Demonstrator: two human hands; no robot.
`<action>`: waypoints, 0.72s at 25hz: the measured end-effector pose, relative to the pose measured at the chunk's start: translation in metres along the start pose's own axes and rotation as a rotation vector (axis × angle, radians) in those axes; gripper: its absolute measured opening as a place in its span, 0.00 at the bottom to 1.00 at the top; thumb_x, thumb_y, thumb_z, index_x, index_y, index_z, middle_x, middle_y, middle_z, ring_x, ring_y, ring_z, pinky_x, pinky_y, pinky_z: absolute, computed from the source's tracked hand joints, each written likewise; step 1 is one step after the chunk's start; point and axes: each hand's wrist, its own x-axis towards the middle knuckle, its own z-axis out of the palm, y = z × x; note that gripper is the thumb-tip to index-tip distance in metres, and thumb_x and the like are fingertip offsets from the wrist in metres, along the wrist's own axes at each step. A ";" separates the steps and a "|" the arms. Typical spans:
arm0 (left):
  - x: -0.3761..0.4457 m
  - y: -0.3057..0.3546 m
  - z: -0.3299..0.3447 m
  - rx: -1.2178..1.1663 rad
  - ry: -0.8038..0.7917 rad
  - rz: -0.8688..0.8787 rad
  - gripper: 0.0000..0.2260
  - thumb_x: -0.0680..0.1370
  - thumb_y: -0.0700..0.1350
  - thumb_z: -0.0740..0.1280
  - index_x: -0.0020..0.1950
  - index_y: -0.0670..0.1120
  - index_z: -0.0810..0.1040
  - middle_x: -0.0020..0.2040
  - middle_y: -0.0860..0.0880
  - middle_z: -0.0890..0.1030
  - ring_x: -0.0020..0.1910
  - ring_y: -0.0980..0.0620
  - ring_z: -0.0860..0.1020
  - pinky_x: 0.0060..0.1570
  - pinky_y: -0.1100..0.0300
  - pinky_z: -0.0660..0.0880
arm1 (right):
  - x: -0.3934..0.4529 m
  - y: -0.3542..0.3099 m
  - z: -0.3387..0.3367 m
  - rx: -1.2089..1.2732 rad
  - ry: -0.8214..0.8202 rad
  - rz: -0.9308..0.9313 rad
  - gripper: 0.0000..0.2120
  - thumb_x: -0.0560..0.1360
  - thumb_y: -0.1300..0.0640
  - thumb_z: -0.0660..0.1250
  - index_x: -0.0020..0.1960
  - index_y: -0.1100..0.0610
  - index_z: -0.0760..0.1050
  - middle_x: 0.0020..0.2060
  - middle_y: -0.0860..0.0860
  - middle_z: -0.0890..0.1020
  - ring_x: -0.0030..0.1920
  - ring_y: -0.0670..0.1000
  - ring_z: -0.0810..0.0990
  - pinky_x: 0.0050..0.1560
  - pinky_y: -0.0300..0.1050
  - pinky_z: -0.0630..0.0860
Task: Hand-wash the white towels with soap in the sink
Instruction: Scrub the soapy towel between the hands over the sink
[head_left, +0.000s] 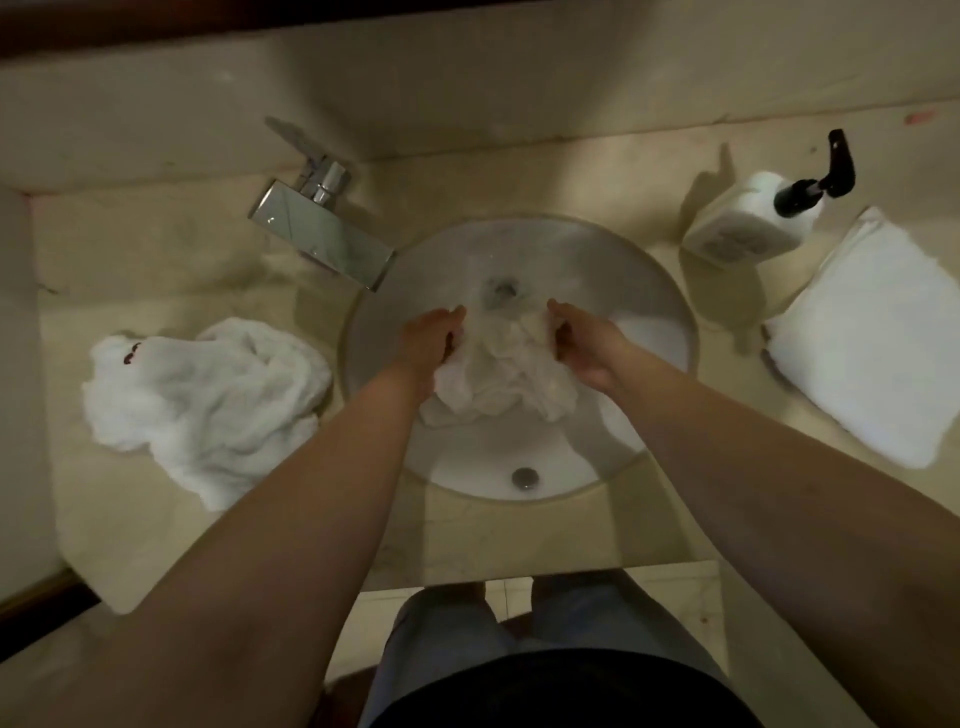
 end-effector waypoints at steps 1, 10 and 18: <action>0.003 -0.003 0.001 0.003 0.019 0.007 0.08 0.78 0.47 0.72 0.49 0.42 0.80 0.39 0.47 0.78 0.37 0.51 0.76 0.40 0.62 0.75 | 0.007 0.006 -0.002 -0.018 0.030 -0.005 0.17 0.78 0.53 0.69 0.58 0.67 0.78 0.48 0.59 0.82 0.50 0.58 0.82 0.54 0.51 0.81; 0.017 -0.044 0.020 0.989 0.118 0.279 0.17 0.76 0.55 0.71 0.55 0.42 0.80 0.51 0.44 0.83 0.53 0.42 0.80 0.44 0.58 0.65 | 0.025 0.051 -0.005 -0.871 0.178 -0.159 0.21 0.71 0.43 0.71 0.55 0.58 0.80 0.48 0.54 0.83 0.50 0.56 0.81 0.54 0.52 0.77; 0.002 -0.038 0.013 0.158 0.215 0.234 0.13 0.77 0.50 0.72 0.40 0.43 0.78 0.35 0.47 0.79 0.33 0.52 0.75 0.35 0.57 0.72 | 0.007 0.036 0.011 -0.408 0.213 -0.258 0.13 0.75 0.49 0.68 0.36 0.57 0.74 0.30 0.49 0.74 0.32 0.50 0.72 0.35 0.43 0.69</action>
